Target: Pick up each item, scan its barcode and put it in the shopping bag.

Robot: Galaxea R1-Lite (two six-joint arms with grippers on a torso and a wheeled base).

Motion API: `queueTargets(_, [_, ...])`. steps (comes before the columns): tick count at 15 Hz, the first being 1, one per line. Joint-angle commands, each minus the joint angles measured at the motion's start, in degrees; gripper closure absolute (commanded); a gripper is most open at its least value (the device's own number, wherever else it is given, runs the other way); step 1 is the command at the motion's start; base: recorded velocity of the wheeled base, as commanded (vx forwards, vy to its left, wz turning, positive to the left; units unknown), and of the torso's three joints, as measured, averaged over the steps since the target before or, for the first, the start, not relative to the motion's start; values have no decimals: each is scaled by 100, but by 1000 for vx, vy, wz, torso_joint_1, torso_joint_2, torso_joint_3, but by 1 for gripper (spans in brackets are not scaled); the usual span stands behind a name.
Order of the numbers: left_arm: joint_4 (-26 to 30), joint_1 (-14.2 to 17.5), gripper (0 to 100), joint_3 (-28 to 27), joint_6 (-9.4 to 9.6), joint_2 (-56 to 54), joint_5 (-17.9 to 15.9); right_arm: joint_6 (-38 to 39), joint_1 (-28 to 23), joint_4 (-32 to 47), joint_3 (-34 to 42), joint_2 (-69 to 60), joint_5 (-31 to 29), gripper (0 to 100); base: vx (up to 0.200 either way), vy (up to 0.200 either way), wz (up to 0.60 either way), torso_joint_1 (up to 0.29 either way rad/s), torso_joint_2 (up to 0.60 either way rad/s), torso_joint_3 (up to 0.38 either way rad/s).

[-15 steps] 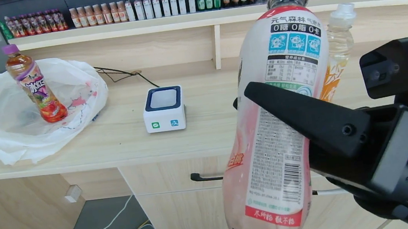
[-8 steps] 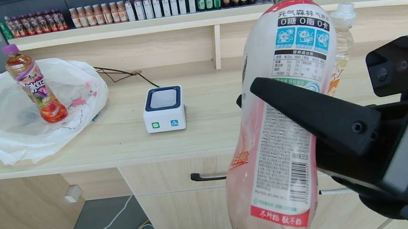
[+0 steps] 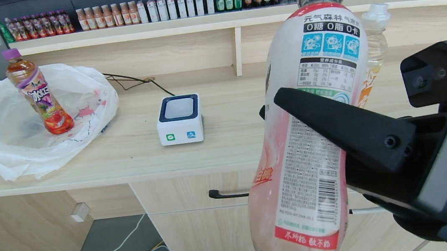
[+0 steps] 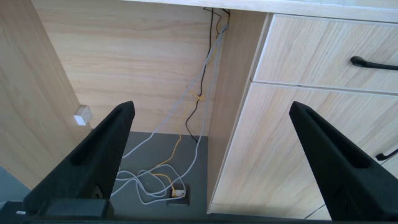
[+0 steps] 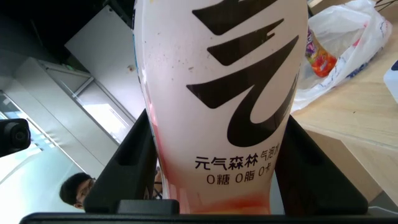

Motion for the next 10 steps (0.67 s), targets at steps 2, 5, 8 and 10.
queueTargets(2, [-1,0,0,0,4,-2,0,-61,11,-6,0,-1,1,100,0,0,0,0,0,0])
queueTargets(5, [-1,0,0,0,4,-2,0,-61,11,-6,44,25,1,100,0,0,0,0,0,0])
queueTargets(8, [7,0,0,0,4,-2,0,-219,2,-6,115,60,1,100,0,0,0,0,0,0])
queueTargets(10, [-1,0,0,0,4,-2,0,-623,11,-6,255,96,10,100,0,0,0,0,0,0])
